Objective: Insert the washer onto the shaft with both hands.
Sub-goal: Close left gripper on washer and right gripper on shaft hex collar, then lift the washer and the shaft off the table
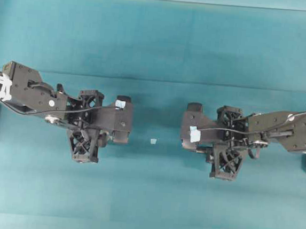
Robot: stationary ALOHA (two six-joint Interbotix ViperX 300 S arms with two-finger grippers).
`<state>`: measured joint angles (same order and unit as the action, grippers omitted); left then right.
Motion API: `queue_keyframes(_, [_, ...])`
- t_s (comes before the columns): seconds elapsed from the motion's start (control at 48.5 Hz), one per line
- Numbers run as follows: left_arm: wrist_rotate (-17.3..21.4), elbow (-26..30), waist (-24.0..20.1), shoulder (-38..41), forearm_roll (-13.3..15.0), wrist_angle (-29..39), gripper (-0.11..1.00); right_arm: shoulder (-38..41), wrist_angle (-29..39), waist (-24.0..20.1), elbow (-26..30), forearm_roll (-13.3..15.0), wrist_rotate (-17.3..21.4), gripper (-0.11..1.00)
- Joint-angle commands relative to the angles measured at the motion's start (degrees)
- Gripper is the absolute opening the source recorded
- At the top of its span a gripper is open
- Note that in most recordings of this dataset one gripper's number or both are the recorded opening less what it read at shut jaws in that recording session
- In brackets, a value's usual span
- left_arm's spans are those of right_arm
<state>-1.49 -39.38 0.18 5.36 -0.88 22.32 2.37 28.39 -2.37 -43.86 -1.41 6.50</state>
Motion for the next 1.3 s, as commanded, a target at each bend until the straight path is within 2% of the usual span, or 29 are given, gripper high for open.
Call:
queue_keyframes(0.0, [0.18, 0.44, 0.18, -0.79, -0.09, -0.18, 0.36, 0.18, 0.00, 0.35, 0.09, 0.18, -0.35, 0.01])
queue_keyframes(1.279, [0.44, 1.41, 0.26, -2.11, 0.00, 1.32, 0.36, -0.79, 0.26, 0.35, 1.23, 0.62, -0.62, 0.00])
